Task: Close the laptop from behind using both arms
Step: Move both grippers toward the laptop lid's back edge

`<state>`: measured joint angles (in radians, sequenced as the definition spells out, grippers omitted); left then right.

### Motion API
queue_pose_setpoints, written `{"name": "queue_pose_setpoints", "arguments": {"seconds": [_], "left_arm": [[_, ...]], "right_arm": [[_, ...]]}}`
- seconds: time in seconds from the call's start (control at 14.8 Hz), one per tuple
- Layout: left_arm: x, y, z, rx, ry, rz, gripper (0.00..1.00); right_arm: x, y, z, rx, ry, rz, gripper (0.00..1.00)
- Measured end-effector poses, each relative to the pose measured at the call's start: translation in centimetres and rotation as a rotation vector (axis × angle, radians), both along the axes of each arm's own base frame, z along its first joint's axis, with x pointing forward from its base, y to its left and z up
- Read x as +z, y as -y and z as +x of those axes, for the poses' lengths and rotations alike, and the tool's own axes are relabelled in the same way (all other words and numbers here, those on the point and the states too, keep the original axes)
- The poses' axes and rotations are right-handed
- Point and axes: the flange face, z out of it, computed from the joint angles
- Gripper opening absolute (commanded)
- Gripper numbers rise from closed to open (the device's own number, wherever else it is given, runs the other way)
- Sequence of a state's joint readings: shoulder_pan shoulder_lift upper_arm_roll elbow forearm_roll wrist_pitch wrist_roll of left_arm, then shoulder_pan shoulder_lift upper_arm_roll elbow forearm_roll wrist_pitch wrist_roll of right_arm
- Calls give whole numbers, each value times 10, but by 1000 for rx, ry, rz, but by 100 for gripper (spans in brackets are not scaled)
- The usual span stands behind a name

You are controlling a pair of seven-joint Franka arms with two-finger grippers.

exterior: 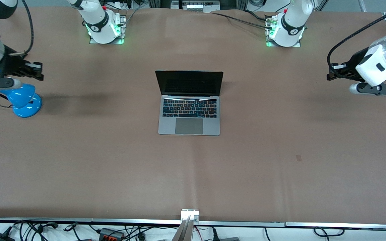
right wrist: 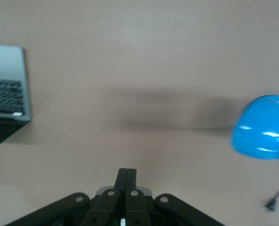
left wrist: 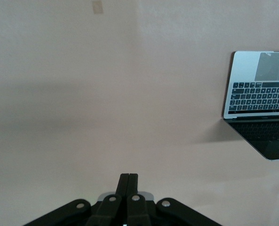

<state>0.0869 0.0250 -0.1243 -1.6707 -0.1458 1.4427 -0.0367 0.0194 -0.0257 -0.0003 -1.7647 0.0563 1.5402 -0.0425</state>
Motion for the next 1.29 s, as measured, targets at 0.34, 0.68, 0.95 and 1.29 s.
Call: {"name": "queue_pose_setpoints", "arguments": {"seconds": [0.34,0.68,0.95,1.29], "left_arm": [[-86,63,-21,-6,2,-134,0],[-142,186,-100,-132,-8,-152,0],[-172,237,-137,-106,-9,-146,0],[-193,302,-185,-73,10,-93,0]], "right_arm": [[-69,-39,-8,-5,-145,161,0],[-123,-136,-30,137,-234,181,0],[-159,-190,-54,164,-280,247,0],[-173,-248,-84,115,-287,192,0]]}}
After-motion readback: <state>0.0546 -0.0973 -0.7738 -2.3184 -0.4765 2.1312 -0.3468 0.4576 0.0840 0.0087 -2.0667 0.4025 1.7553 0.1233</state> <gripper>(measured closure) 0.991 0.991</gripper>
